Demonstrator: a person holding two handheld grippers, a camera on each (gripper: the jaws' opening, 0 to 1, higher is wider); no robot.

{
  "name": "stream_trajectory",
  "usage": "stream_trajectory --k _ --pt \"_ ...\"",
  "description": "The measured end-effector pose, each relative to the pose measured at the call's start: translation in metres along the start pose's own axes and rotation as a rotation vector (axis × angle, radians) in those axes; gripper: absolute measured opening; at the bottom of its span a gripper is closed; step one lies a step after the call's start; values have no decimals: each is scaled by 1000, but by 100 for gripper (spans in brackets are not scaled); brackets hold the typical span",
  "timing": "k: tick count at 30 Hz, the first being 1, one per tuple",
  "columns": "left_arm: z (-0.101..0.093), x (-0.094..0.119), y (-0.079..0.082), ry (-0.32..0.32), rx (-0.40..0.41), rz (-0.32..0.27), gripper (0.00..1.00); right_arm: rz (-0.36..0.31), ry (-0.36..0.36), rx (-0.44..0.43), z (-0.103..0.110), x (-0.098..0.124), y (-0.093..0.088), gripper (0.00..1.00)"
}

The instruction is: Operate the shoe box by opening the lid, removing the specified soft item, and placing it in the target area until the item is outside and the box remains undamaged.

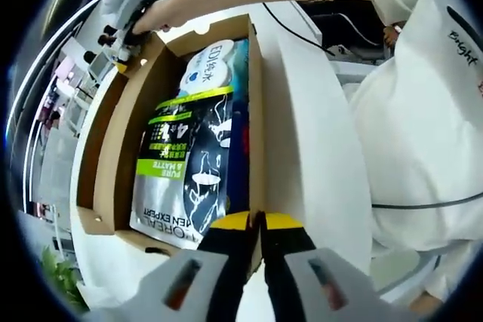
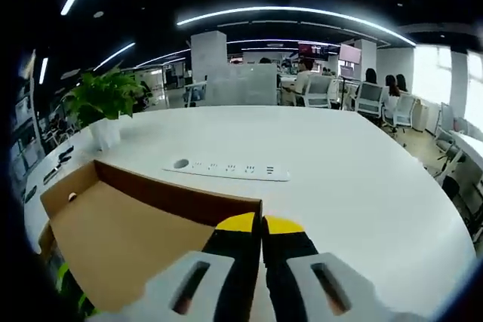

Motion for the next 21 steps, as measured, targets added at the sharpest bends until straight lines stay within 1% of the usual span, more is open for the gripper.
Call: stream_trajectory --k 5,9,12,18,19,21 --pt "0 0 0 -1 -6 1 4 2 -1 5 1 1 -2 1" --pt "0 0 0 0 -5 -3 4 5 -3 30 1 2 -2 1" --pt "0 0 0 1 -5 -4 4 2 4 69 -1 1 2 2" --pt "0 0 0 3 -7 -10 4 -28 31 34 -2 7 1 4" --pt "0 0 0 3 -9 -10 4 -29 36 35 -2 8 2 5" --pt "-1 0 0 5 -12 -9 4 -56 37 38 -4 11 6 5"
Point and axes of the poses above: the point that each gripper's makers call its tool centre point, and the gripper's own axes: x roughly backward along the fingers, z roughly to its left, y roughly out of its top, the point moved 9 cm from there along x, roughly backward along the fingers
